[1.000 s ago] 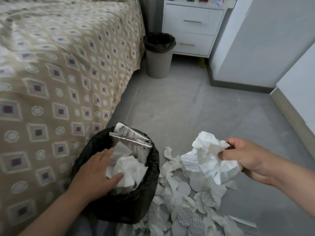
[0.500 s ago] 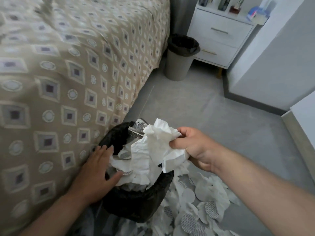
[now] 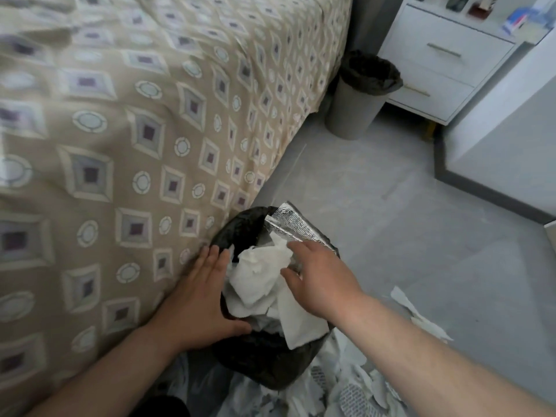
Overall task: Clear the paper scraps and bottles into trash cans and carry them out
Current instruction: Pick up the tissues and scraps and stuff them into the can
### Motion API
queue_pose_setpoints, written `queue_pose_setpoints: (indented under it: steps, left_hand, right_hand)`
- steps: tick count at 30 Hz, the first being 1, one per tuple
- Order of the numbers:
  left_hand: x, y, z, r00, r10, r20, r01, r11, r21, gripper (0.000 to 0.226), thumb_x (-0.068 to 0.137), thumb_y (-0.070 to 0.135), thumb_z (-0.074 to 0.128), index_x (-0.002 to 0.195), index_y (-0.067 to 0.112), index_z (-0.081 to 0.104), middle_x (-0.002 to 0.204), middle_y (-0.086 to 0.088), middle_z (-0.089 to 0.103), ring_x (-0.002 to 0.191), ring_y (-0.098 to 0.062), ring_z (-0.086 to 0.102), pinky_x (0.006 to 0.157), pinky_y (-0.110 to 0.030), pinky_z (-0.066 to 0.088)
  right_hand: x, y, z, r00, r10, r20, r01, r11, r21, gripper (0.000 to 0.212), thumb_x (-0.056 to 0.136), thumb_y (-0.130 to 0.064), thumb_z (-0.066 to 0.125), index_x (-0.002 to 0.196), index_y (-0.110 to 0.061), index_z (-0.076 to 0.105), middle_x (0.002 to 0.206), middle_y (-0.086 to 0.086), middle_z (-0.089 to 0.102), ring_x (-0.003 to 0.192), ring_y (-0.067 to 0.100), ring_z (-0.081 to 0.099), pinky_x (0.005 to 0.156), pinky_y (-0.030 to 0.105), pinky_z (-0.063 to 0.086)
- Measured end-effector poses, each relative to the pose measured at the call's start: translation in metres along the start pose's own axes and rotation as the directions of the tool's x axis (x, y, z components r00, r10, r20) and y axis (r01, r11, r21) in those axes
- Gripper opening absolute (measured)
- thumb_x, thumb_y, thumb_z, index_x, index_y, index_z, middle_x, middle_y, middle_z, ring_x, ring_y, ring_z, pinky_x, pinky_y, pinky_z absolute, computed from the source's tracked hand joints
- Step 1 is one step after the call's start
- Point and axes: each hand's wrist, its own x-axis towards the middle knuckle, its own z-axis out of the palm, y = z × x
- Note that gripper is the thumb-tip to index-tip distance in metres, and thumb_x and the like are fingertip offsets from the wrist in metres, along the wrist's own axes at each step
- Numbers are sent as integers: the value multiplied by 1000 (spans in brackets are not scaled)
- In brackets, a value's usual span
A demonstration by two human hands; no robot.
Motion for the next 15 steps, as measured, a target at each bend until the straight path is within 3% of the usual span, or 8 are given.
queue_pose_setpoints:
  steps: [3, 6, 10, 15]
  left_hand:
    - [1, 1, -2, 1000, -5, 7, 5, 1000, -19, 139, 49, 78, 65, 146, 25, -20, 146, 13, -29, 139, -7, -28, 115, -26, -4]
    - [0, 0, -2, 1000, -12, 15, 12, 1000, -18, 141, 48, 77, 66, 147, 23, -19, 144, 15, -31, 137, -5, -29, 114, -24, -4]
    - [1, 0, -3, 999, -16, 29, 16, 1000, -7, 141, 48, 75, 68, 148, 21, -15, 145, 14, -31, 137, -4, -30, 112, -22, -7]
    - [4, 1, 0, 999, -27, 33, 26, 1000, 9, 141, 47, 77, 68, 148, 25, -16, 144, 17, -32, 137, -4, -30, 113, -23, -4]
  right_hand:
    - [-5, -1, 16, 968, -135, 211, 149, 987, -54, 69, 91, -53, 47, 149, -33, 16, 160, 1, 12, 146, 28, 11, 116, 41, 20]
    - [5, 6, 46, 914, -123, 388, 183, 976, -122, 81, 87, -54, 53, 150, -34, 6, 161, 4, -6, 145, 33, 9, 113, 47, 28]
    - [24, 13, 75, 874, -52, 483, 182, 957, -227, 95, 79, -50, 66, 151, -32, 7, 160, 10, -9, 140, 38, 17, 107, 51, 32]
    - [37, 11, 97, 845, 41, 533, 100, 967, -234, 92, 75, -47, 70, 148, -29, 17, 158, 16, 0, 139, 41, 19, 109, 53, 28]
